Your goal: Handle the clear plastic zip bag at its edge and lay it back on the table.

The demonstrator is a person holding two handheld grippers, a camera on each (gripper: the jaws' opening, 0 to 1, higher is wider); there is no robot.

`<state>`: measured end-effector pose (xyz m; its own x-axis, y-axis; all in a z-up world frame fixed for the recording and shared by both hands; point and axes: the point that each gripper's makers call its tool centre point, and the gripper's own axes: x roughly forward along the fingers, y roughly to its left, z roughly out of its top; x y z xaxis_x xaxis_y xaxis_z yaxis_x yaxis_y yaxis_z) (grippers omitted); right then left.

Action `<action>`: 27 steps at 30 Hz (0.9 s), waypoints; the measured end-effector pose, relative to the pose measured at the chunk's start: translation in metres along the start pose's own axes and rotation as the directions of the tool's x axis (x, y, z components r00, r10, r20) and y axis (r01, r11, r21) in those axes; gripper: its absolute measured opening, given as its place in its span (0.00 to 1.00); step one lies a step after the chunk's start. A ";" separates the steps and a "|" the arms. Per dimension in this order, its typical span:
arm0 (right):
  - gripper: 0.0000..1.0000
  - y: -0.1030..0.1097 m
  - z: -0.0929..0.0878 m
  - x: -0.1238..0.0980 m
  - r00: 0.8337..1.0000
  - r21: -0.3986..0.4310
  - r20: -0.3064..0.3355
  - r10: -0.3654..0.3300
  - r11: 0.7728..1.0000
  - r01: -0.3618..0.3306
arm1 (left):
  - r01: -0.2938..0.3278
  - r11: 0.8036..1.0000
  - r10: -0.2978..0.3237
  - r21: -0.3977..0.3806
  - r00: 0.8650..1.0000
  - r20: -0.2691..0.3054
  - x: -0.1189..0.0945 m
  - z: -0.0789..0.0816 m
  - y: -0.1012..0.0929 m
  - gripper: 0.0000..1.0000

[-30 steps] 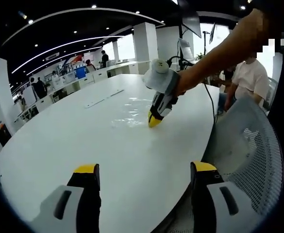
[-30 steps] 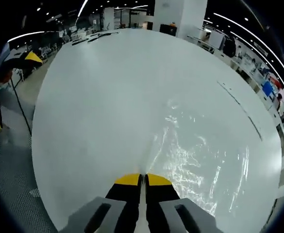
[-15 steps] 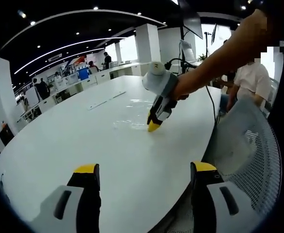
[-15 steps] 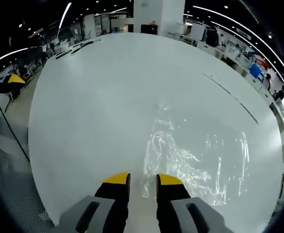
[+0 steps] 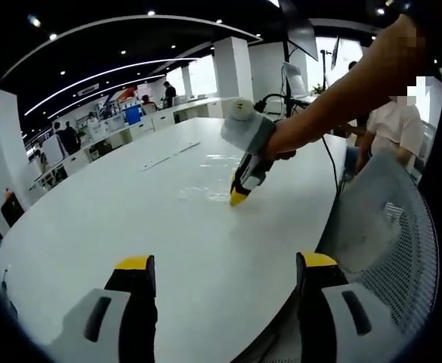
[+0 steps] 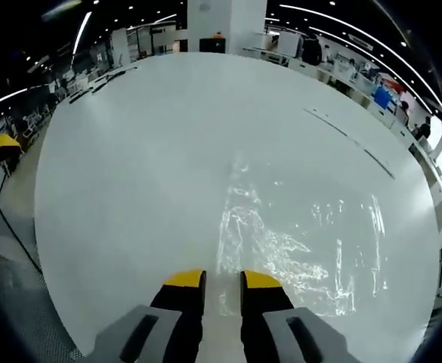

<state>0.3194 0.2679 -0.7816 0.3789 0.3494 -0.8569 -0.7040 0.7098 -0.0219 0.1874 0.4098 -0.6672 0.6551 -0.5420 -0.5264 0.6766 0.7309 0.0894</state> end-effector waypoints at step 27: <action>0.00 0.004 0.005 -0.022 0.995 -0.107 0.052 0.090 0.991 -0.084 | 0.010 1.000 -0.009 0.028 0.999 -0.035 0.006 -0.001 -0.002 0.74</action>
<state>0.3113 0.2660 -0.7608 0.3451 0.4429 -0.8275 -0.7937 0.6083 -0.0054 0.1894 0.4058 -0.6716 0.6368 -0.5336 -0.5565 0.6922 0.7136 0.1078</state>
